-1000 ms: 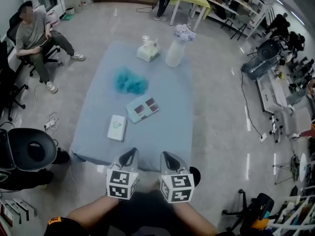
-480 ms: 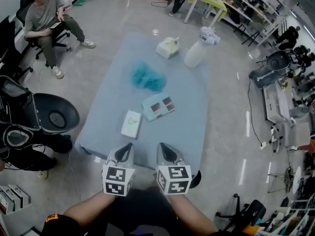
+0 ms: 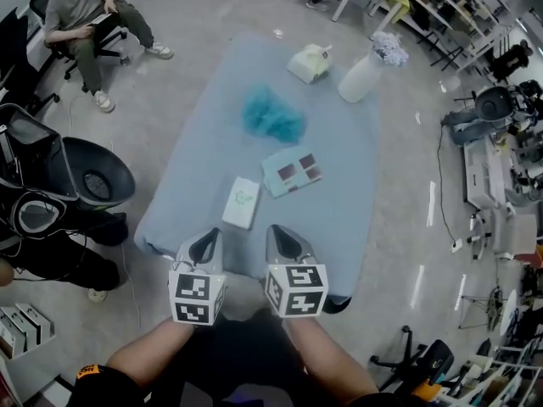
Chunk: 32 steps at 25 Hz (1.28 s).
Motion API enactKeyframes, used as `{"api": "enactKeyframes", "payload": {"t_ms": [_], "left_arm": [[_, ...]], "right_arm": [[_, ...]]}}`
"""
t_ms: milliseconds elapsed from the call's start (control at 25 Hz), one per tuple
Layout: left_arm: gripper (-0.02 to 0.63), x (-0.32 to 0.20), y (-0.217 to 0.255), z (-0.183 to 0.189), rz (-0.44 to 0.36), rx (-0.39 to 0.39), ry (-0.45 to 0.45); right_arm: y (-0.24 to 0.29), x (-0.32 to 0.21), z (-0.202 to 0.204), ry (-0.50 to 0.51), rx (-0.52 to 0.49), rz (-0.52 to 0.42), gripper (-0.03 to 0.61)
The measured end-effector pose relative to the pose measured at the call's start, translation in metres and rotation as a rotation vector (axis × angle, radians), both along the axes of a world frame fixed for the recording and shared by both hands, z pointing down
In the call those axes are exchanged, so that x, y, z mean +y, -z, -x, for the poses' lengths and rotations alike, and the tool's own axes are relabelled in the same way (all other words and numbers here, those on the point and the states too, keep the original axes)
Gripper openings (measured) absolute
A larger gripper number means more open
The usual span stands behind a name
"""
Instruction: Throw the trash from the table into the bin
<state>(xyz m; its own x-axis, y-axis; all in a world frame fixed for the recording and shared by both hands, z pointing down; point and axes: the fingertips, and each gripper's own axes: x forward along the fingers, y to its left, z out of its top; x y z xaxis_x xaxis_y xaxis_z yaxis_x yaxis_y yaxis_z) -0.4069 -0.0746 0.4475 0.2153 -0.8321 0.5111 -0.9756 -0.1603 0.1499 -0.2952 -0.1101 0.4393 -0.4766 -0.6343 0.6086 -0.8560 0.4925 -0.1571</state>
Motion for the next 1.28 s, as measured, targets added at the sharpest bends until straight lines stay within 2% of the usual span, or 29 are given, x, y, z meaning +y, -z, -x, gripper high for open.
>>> {"api": "enactKeyframes", "payload": {"t_ms": [400,640,1280], "left_arm": [[0.008,-0.009,-0.013,0.017,0.024,-0.015,0.031],[0.008,-0.018,-0.018,0.022,0.033,-0.018,0.037],[0.008,-0.030,-0.024,0.035,0.055,-0.043,-0.033]], "right_arm": [[-0.025,-0.017,0.024,0.037,-0.007,0.056,0.003],[-0.042,-0.025,0.033,0.041,-0.031,0.135,0.023],[-0.069,-0.034,0.050,-0.028,-0.033,0.245,0.057]]}}
